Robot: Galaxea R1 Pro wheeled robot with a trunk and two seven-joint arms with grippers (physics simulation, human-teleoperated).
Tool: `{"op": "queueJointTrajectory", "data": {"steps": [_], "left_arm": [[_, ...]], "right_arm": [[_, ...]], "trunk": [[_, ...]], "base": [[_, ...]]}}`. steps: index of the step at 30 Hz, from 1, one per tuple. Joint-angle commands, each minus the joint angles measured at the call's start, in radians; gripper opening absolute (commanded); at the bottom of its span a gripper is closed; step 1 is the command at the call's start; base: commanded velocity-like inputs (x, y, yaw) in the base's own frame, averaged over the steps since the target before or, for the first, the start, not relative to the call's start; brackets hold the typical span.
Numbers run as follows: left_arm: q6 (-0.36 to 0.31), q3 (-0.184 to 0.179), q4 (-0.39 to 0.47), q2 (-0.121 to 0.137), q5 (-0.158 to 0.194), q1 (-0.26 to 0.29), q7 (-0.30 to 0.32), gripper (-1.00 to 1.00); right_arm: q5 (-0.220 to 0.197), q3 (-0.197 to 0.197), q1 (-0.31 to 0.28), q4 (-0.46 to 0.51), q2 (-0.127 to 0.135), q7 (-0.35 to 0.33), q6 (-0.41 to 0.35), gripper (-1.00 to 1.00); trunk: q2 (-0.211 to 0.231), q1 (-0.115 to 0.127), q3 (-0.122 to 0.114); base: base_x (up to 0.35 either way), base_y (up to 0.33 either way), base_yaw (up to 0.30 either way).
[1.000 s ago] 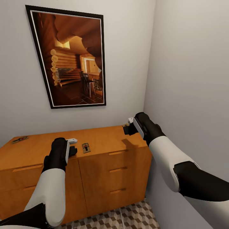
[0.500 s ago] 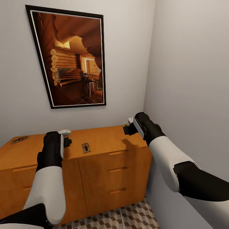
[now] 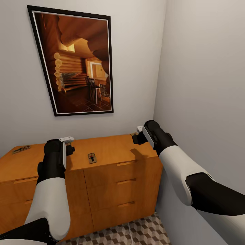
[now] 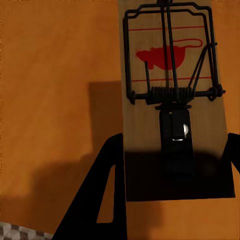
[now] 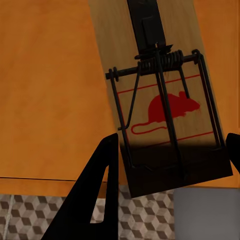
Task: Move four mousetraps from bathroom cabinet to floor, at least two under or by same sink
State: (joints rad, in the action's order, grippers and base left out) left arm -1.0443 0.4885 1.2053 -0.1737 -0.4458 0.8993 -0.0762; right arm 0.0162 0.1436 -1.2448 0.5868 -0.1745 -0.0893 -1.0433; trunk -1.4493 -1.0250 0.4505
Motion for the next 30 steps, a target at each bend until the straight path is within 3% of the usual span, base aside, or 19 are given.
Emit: {"op": "queueJointTrajectory", "data": {"steps": [1,12,20,30], "left_arm": [[-0.003,0.001,0.001,-0.001,0.007,0.001,-0.009,-1.0],[-0.003,-0.004,0.005,0.016,0.004,0.001,-0.01,-1.0],[-0.003,-0.008,0.003,0.079,0.007,0.001,-0.004,-1.0],[-0.003,-0.012,0.004,0.088,-0.001,0.001,-0.004,-1.0]], "right_arm": [[0.001,0.0,-0.001,0.001,0.0,-0.001,-0.004,-1.0],[0.001,0.0,-0.001,0.001,0.0,0.002,-0.004,-1.0],[0.0,0.001,-0.001,0.008,0.0,0.002,-0.004,-1.0],[0.002,-0.001,-0.001,0.01,0.0,0.003,-0.004,-1.0]], "trunk": [[-0.001,0.0,0.001],[-0.001,0.0,0.001],[-0.001,0.0,0.001],[-0.001,0.0,0.001]], "base": [[0.0,0.0,0.0],[0.0,0.0,0.0],[0.0,0.0,0.0],[0.0,0.0,0.0]]}}
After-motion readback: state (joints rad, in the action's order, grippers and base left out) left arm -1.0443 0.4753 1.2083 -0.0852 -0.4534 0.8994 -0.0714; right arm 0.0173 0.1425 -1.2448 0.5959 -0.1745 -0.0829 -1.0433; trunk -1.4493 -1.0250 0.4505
